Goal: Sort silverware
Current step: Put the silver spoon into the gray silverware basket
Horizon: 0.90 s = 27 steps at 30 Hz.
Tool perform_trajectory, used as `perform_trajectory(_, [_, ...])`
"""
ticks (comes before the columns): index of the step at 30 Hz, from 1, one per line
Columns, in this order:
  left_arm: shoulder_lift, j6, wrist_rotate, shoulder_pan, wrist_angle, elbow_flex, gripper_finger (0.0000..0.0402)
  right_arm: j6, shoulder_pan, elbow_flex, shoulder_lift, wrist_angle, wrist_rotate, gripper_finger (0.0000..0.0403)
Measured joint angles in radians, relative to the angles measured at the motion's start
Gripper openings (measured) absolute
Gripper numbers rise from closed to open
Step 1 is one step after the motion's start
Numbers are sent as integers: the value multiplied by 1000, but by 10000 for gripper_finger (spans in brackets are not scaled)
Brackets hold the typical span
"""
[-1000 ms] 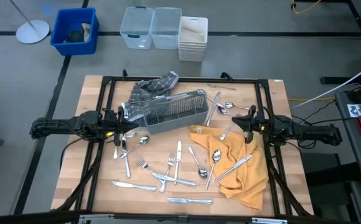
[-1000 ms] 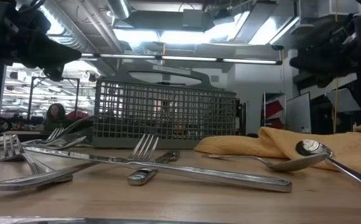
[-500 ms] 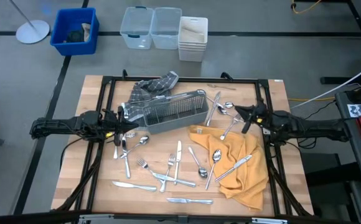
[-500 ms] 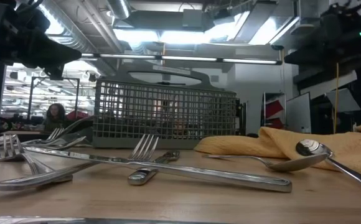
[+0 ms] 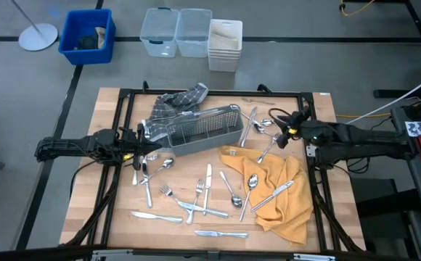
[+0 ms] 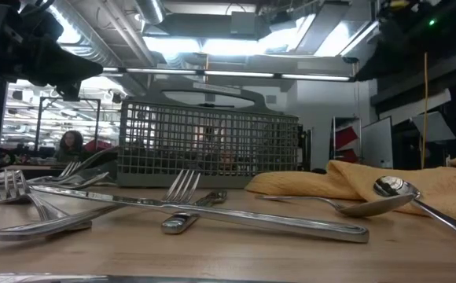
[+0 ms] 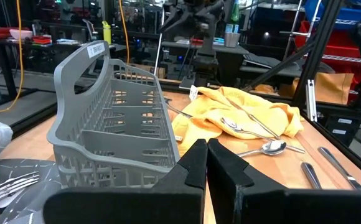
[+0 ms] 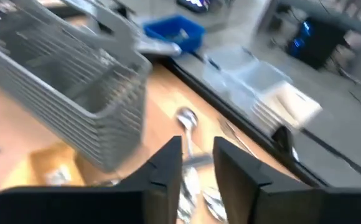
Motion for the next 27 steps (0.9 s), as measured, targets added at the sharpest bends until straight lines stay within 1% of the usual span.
perform_trajectory(2, [0,0,0,0,0,0,0,-1,-54,5,27,-34,-1,123])
perform_trajectory(5, [0,0,0,0,0,0,0,-23,-158,5,84,-65,-28,135])
perform_trajectory(7, [0,0,0,0,0,0,0,-64,-241,4,124,-78,-85,135])
perform_trajectory(11, [0,0,0,0,1,0,0,-158,-412,5,209,-71,-239,130])
perform_trajectory(17, [0,0,0,0,1,0,0,-289,-628,5,376,-55,-385,127])
perform_trajectory(20, [0,0,0,0,1,0,0,-353,-700,5,468,-20,-478,127])
perform_trajectory(22, [0,0,0,0,1,0,0,-400,-732,5,529,13,-511,127])
perform_trajectory(27, [0,0,0,0,1,0,0,-489,-774,5,663,79,-521,127])
